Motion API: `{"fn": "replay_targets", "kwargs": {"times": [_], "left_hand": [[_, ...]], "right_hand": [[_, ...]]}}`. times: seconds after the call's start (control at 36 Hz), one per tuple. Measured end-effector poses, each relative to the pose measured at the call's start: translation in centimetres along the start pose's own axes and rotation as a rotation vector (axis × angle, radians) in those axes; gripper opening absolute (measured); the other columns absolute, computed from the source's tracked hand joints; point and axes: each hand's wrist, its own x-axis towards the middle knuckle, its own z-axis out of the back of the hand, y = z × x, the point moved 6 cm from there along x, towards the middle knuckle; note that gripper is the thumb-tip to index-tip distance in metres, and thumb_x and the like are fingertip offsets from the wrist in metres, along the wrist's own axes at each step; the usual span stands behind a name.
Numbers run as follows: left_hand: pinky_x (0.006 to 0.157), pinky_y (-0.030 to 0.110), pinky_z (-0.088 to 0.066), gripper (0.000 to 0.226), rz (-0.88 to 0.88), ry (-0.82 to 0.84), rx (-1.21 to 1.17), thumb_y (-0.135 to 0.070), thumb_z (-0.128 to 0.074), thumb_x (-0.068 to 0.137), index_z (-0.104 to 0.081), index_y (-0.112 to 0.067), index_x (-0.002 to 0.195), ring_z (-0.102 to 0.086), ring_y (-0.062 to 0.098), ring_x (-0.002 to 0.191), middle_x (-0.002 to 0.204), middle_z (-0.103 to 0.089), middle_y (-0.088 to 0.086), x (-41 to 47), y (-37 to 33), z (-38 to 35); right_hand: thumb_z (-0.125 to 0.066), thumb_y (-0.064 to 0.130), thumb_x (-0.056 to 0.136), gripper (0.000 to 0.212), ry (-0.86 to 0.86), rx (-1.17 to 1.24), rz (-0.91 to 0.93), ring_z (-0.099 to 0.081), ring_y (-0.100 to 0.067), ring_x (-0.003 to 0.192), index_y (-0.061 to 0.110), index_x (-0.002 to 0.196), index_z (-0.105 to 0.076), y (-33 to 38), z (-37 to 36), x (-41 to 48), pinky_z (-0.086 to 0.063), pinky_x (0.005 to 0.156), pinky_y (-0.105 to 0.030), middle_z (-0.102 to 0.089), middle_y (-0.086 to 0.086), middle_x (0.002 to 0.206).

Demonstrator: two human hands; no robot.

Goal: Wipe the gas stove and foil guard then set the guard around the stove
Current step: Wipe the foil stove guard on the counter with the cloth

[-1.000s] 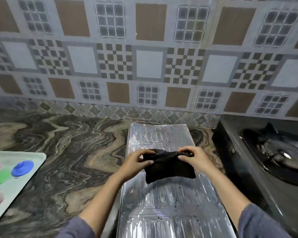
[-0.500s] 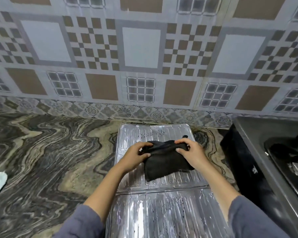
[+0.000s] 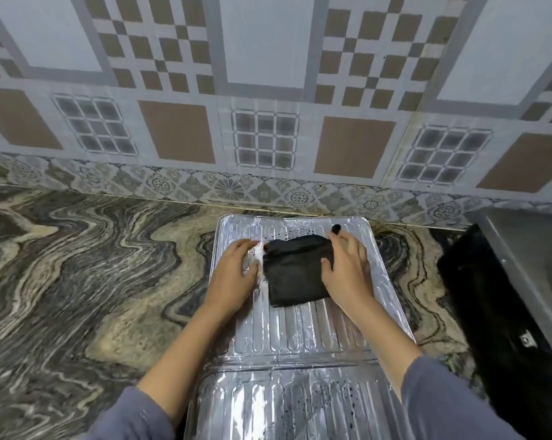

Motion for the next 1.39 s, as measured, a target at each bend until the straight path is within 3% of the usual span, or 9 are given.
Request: {"fn": "replay_targets", "kwargs": {"times": [0.11,0.25,0.36,0.5,0.78,0.94,1.08,1.39], "left_hand": [[0.115,0.033,-0.022,0.044,0.08,-0.088,0.182,-0.019,-0.044,0.094,-0.041,-0.008,0.136,-0.031,0.02,0.137,0.146,-0.039,0.007,-1.5,1.8,1.4],[0.118,0.035,-0.006,0.056,0.141,0.032,0.372,-0.033,-0.032,0.097,-0.02,-0.009,0.146,-0.005,0.018,0.146,0.157,-0.014,0.006,-3.3,3.5,1.3],[0.117,0.033,0.008,0.061,0.155,0.132,0.497,-0.044,-0.014,0.098,-0.002,-0.012,0.148,0.009,0.017,0.145,0.157,0.006,0.003,-4.5,4.2,0.5],[0.116,0.031,0.01,0.067,0.142,0.149,0.561,-0.046,-0.004,0.09,0.002,-0.01,0.147,0.01,0.014,0.145,0.157,0.008,0.004,-4.4,4.3,0.3],[0.115,0.028,0.01,0.069,0.141,0.15,0.563,-0.046,-0.004,0.089,-0.001,-0.01,0.148,0.008,0.014,0.145,0.157,0.006,0.004,-4.3,4.5,0.1],[0.114,0.027,0.012,0.067,0.133,0.132,0.568,-0.047,-0.003,0.09,0.001,-0.012,0.148,0.01,0.012,0.144,0.157,0.008,0.003,-4.4,4.7,0.0],[0.114,0.027,0.011,0.065,0.131,0.132,0.568,-0.046,-0.006,0.093,0.001,-0.011,0.148,0.01,0.013,0.144,0.157,0.008,0.003,-4.4,4.8,0.0],[0.115,0.027,0.012,0.059,0.144,0.14,0.533,-0.04,-0.013,0.098,0.002,-0.011,0.147,0.011,0.012,0.144,0.157,0.009,0.002,-4.4,4.5,0.2]], "right_hand": [[-0.038,0.039,0.096,0.063,0.006,-0.062,-0.053,-0.003,-0.028,0.145,0.014,0.148,-0.013,1.7,-1.3,-2.0,-0.014,0.116,-0.041,-0.009,-0.01,0.157],[-0.028,0.062,0.09,0.087,0.062,-0.137,-0.195,0.016,-0.033,0.143,0.004,0.147,0.005,2.3,-3.7,-2.7,0.008,0.116,-0.046,0.011,-0.023,0.155],[-0.026,0.068,0.087,0.096,0.076,-0.142,-0.281,0.018,-0.036,0.142,0.0,0.146,0.008,2.2,-4.8,-2.5,0.013,0.114,-0.047,0.014,-0.027,0.153],[-0.025,0.072,0.084,0.101,0.08,-0.166,-0.315,0.014,-0.036,0.143,-0.002,0.146,0.005,2.3,-5.5,-1.4,0.013,0.113,-0.047,0.01,-0.026,0.154],[-0.022,0.074,0.083,0.1,0.217,-0.252,-0.111,0.017,-0.031,0.143,0.003,0.147,0.009,2.5,-5.9,1.4,0.013,0.115,-0.047,0.011,-0.02,0.156],[-0.028,0.066,0.088,0.095,0.108,-0.192,-0.226,0.02,-0.033,0.142,-0.002,0.146,0.006,3.2,-5.2,0.3,0.014,0.113,-0.047,0.014,-0.024,0.154],[-0.025,0.069,0.086,0.099,0.113,-0.163,-0.327,0.019,-0.037,0.141,-0.003,0.146,0.006,3.6,-6.4,0.3,0.015,0.113,-0.047,0.016,-0.027,0.152],[-0.02,0.079,0.079,0.106,0.144,-0.195,-0.283,0.013,-0.039,0.142,0.002,0.147,0.003,5.1,-7.3,3.2,0.017,0.111,-0.051,0.006,-0.028,0.154]]}}
